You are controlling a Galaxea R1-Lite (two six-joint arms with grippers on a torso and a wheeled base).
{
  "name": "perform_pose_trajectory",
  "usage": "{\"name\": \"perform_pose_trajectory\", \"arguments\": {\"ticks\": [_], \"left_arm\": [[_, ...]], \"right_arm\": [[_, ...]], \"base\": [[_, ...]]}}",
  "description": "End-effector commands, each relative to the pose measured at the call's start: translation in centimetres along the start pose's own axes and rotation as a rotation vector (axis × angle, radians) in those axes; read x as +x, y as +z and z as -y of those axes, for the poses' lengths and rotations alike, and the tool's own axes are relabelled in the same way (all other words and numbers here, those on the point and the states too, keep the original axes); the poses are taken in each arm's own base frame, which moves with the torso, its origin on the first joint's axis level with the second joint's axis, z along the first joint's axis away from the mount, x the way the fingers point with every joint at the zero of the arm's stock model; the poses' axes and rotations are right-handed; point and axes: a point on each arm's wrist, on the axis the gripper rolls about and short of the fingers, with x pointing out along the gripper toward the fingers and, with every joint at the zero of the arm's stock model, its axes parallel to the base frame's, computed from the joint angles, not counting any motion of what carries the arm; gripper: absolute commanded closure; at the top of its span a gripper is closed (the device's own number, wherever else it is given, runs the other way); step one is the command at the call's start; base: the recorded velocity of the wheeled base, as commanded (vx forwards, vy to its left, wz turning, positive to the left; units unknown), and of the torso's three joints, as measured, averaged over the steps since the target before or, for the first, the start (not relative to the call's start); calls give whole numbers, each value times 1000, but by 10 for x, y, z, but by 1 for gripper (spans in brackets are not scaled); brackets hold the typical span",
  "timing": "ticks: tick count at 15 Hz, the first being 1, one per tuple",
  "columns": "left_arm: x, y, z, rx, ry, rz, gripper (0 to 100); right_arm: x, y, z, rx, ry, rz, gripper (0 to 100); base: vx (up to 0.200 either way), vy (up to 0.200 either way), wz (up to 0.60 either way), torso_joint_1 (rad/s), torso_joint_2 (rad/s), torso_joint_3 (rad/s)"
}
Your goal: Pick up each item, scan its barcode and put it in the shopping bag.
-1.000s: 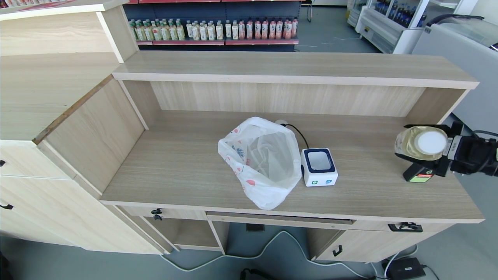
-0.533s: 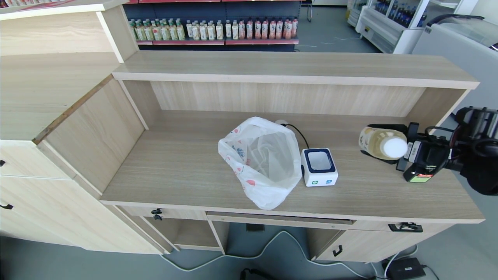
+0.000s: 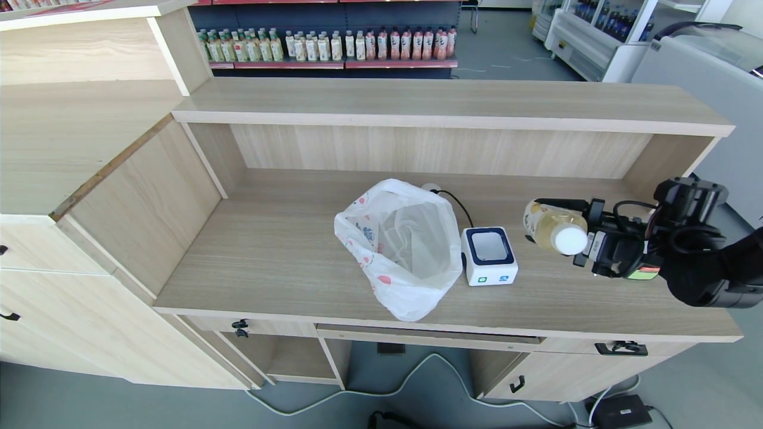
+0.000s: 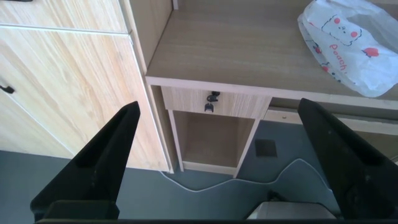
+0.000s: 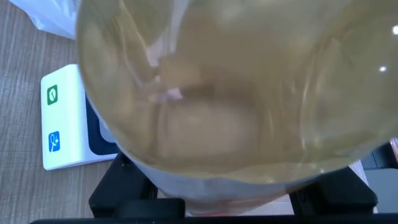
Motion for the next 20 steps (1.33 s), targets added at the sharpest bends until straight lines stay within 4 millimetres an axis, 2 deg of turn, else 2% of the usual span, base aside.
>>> {"name": "perform_pose_trajectory", "arguments": {"ticks": [1,6,9,20], "left_arm": [[0,0,0,-1,1,1,0],[0,0,0,-1,0,1,0],[0,0,0,-1,1,1,0],[0,0,0,-1,1,1,0]], "right_arm": [[3,-4,-7,13,8,2,100],[10,-12,-20,-2,1,11,100],[22,-9,-21,-17,-2,43,100],[42,-14,-31,-26,1,80,100]], "base": [[0,0,0,0,0,0],[0,0,0,0,0,0],[0,0,0,0,0,0],[0,0,0,0,0,0]]}}
